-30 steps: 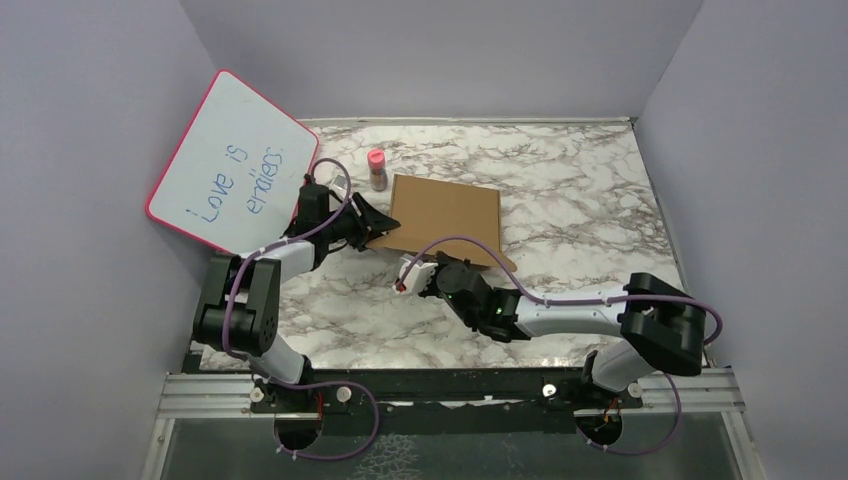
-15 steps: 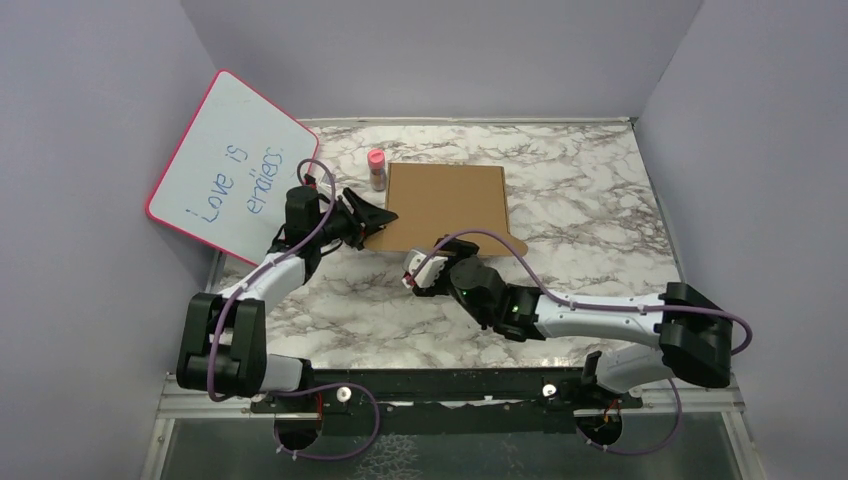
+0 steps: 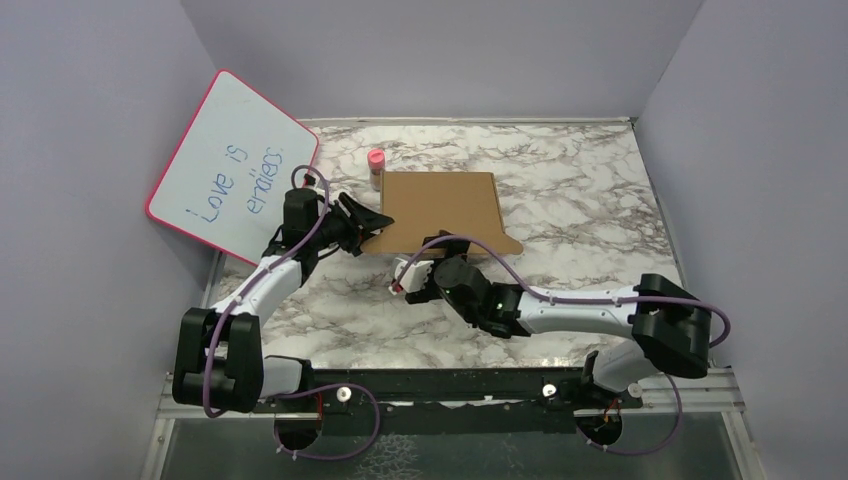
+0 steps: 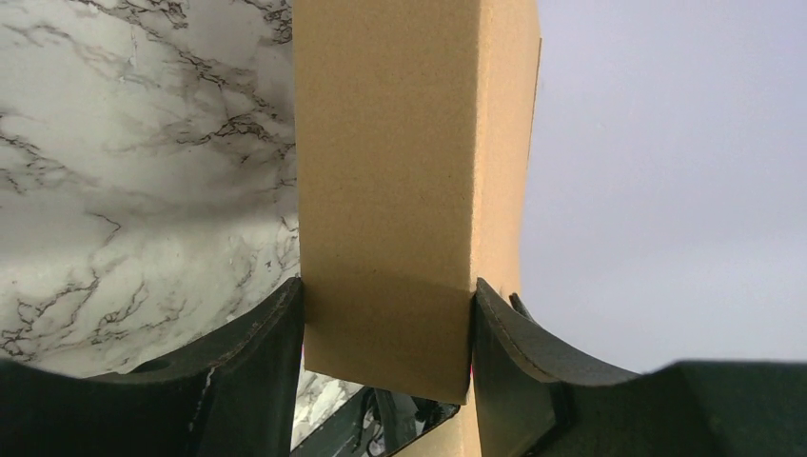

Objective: Fold the paper box

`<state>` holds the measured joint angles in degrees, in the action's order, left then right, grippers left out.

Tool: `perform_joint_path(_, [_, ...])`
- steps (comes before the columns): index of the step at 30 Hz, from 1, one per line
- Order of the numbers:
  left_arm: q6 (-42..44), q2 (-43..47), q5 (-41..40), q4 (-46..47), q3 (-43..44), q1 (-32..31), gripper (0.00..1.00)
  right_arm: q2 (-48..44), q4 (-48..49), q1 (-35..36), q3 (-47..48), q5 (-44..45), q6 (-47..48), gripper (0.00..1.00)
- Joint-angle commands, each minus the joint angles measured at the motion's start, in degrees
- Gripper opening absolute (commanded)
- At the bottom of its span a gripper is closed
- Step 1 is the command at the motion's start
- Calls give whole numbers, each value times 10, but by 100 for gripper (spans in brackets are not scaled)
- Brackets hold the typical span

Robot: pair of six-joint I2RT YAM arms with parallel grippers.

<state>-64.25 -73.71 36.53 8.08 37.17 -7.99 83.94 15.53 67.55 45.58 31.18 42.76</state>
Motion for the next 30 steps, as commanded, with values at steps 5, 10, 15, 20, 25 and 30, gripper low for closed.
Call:
perform_joint_path(5, [-30, 21, -7, -24, 33, 0, 29, 71, 196, 4, -20, 86, 135, 99])
perform_joint_path(10, [-36, 20, 5, -26, 35, 0, 30, 92, 276, 4, -32, 84, 179, 90])
perform_joint_path(15, [-38, 26, 8, -29, 34, 1, 31, 114, 311, 3, -29, 79, 211, 80])
perform_joint_path(20, [-41, 37, 11, -35, 36, 0, 34, 132, 344, 0, -31, 79, 233, 71])
perform_joint_path(25, [-43, 45, 19, -40, 40, 0, 35, 136, 356, -3, -23, 78, 251, 61])
perform_joint_path(30, [-35, 57, 12, -48, 43, 1, 40, 111, 305, -4, -8, 72, 234, 52])
